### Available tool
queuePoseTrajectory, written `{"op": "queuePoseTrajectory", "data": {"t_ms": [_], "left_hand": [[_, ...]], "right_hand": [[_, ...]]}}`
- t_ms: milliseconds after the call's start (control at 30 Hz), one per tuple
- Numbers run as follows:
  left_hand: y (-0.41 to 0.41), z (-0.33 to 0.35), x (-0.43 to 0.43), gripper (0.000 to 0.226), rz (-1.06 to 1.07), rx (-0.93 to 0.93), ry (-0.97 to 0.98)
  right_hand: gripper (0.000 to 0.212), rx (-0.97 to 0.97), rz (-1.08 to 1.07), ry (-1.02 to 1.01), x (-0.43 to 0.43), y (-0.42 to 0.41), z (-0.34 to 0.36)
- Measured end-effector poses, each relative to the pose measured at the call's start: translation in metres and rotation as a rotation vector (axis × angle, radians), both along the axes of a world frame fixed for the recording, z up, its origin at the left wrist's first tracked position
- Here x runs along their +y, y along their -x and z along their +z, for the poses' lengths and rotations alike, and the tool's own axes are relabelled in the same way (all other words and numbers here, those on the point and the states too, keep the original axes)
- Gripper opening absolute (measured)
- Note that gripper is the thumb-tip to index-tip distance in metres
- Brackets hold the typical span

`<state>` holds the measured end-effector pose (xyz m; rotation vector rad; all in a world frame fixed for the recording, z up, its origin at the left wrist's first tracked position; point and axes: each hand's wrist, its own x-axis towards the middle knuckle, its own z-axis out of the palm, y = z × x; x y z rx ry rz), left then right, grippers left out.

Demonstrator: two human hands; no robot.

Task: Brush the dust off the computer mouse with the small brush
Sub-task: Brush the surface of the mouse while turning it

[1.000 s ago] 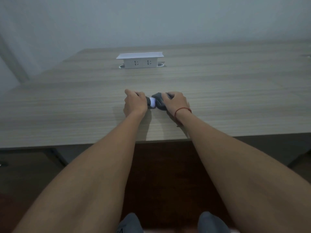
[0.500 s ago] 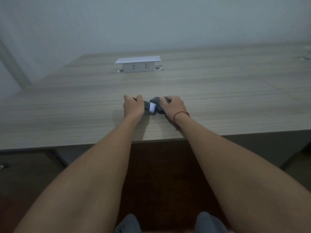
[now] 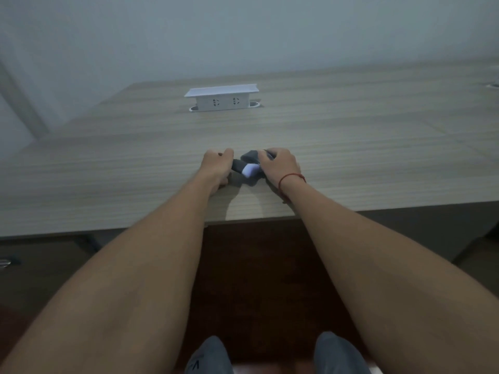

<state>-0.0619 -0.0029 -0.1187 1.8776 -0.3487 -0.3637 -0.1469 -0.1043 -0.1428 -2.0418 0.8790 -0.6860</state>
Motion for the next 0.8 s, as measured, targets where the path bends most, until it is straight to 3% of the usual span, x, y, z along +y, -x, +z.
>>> {"op": "queuePoseTrajectory", "data": {"t_ms": [100, 267, 433, 567, 600, 700, 800], "left_hand": [[0.005, -0.005, -0.003, 0.030, 0.173, -0.066, -0.002], [0.009, 0.004, 0.001, 0.025, -0.100, 0.057, -0.110], [0.015, -0.004, -0.005, 0.031, 0.274, -0.052, 0.093], [0.020, -0.003, -0.008, 0.014, 0.406, -0.112, 0.145], [0.020, -0.003, -0.008, 0.010, 0.418, -0.120, 0.156], [0.019, -0.004, -0.005, 0.007, 0.427, -0.121, 0.212], [0.019, -0.002, -0.001, 0.012, 0.416, -0.125, 0.297]], "right_hand": [[0.036, -0.022, 0.023, -0.020, 0.000, 0.001, -0.002], [0.035, -0.019, 0.016, -0.028, -0.001, 0.002, 0.001], [0.031, -0.044, 0.052, -0.017, -0.002, 0.010, 0.002], [0.030, -0.049, 0.101, -0.008, -0.002, 0.012, 0.002], [0.033, -0.031, 0.114, -0.004, -0.001, 0.013, 0.001], [0.085, 0.076, 0.154, 0.043, 0.003, 0.018, 0.003], [0.094, 0.097, 0.183, 0.062, 0.001, 0.023, 0.004]]}}
